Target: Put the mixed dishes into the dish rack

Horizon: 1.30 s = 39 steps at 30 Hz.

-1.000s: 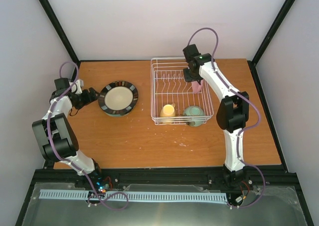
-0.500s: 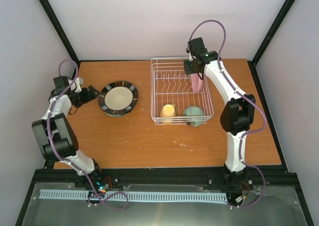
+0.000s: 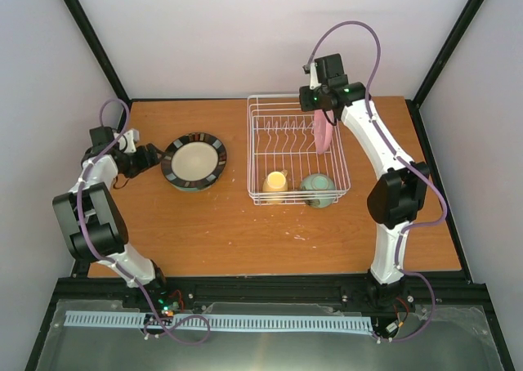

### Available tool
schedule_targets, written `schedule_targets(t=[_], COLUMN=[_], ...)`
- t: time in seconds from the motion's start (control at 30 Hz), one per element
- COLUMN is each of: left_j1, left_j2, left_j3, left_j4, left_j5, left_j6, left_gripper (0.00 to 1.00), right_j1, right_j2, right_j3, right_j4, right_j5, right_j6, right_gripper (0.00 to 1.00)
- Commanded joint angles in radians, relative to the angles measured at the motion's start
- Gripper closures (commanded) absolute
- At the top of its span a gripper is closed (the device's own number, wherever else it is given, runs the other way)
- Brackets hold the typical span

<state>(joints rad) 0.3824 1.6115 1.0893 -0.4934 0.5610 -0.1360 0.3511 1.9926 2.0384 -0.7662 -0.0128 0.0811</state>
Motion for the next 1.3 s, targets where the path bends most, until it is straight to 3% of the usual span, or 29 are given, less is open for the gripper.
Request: schedule_targets(t=[0.0,0.37,0.97,1.27], left_j1=[-0.002,-0.001,-0.002,-0.003], left_j2=[0.043,0.140,0.244,0.243], left_j3=[-0.004,0.000,0.037,0.075], left_j4=[-0.002,0.036,0.081,0.058], left_j5=[0.037,0.081,0.144,0.132], left_j6=[0.029,0.044,0.038,0.045], left_gripper=[0.21,0.31,0.56,0.87], right_j1=[-0.001,0.000,0.014,0.021], right_j2=[-0.030,-0.046,-0.031,-0.021], right_j3=[-0.006,-0.002,-0.001,0.002], right_j4=[0.028,0.034,0.029,0.025], right_j5=[-0.038,-0.056,-0.061,-0.063], right_j6=[-0.015,-0.014,-0.005,-0.005], right_gripper=[0.61,0.61,0.62,0.62])
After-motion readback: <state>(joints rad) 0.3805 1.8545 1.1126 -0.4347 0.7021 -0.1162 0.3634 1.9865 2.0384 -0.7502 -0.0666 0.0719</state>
